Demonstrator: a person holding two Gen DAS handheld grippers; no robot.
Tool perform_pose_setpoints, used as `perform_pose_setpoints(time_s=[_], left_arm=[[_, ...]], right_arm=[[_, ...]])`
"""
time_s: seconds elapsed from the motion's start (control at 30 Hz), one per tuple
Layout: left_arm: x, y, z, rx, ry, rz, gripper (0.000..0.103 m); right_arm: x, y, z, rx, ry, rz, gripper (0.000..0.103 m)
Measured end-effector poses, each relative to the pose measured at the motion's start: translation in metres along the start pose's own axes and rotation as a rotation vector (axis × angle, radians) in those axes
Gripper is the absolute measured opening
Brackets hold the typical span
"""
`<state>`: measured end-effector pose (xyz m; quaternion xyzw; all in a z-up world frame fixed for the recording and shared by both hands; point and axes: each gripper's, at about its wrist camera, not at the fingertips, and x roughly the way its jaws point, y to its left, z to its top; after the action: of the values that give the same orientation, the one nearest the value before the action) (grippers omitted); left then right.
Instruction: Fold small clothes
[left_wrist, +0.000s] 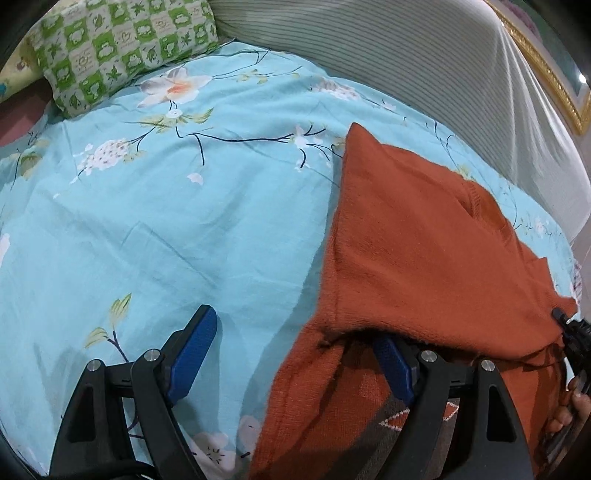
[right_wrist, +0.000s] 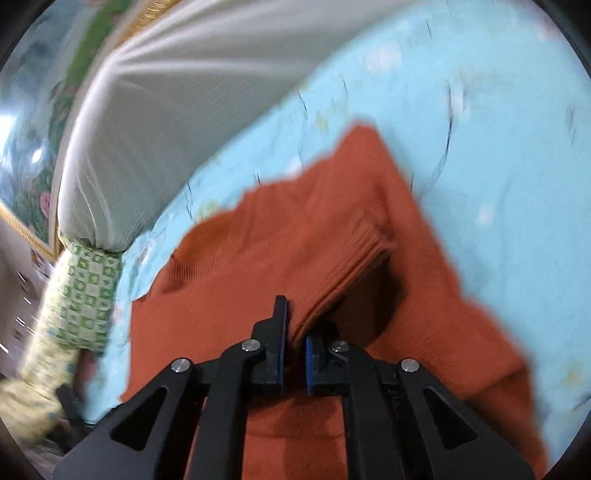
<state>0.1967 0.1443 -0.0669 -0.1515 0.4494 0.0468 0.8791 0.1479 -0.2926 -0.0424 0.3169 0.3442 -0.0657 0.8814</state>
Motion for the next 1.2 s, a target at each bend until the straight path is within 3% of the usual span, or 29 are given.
perform_pose_setpoints(time_s=[0.1, 0.13, 0.23, 0.33, 0.4, 0.43, 0.57, 0.67, 1.0, 1.1, 1.2], left_arm=[[-0.003, 0.005, 0.002, -0.021, 0.018, -0.016, 0.083], [-0.005, 0.007, 0.001, -0.023, 0.024, -0.019, 0.083], [-0.015, 0.012, -0.006, -0.017, 0.035, -0.014, 0.083], [-0.03, 0.016, -0.021, -0.016, 0.048, -0.021, 0.083], [-0.043, 0.018, -0.033, -0.03, 0.054, -0.054, 0.083], [-0.052, 0.019, -0.04, -0.037, 0.058, -0.071, 0.083], [-0.078, 0.018, -0.063, -0.032, 0.06, -0.128, 0.084], [-0.086, 0.016, -0.076, 0.014, 0.051, -0.091, 0.084], [-0.086, 0.043, -0.101, -0.086, 0.113, -0.18, 0.089], [-0.089, 0.033, -0.11, -0.022, 0.13, -0.159, 0.096], [-0.098, 0.009, -0.129, 0.091, 0.17, -0.066, 0.098]], right_arm=[[0.012, -0.014, -0.002, 0.047, 0.114, -0.061, 0.013], [0.008, -0.019, -0.003, 0.058, 0.111, -0.037, 0.013], [-0.015, -0.023, -0.005, 0.042, 0.083, -0.079, 0.019], [-0.047, -0.026, -0.01, 0.022, 0.039, -0.086, 0.041], [-0.066, -0.028, -0.015, 0.006, 0.021, -0.078, 0.06], [-0.072, -0.028, -0.018, -0.005, 0.011, -0.086, 0.062], [-0.106, -0.029, -0.034, -0.046, 0.0, -0.067, 0.063], [-0.124, -0.025, -0.046, -0.064, -0.003, -0.053, 0.063], [-0.164, -0.012, -0.084, -0.133, 0.005, -0.007, 0.063], [-0.171, -0.007, -0.09, -0.142, 0.007, 0.001, 0.063], [-0.177, -0.004, -0.098, -0.16, 0.014, 0.007, 0.063]])
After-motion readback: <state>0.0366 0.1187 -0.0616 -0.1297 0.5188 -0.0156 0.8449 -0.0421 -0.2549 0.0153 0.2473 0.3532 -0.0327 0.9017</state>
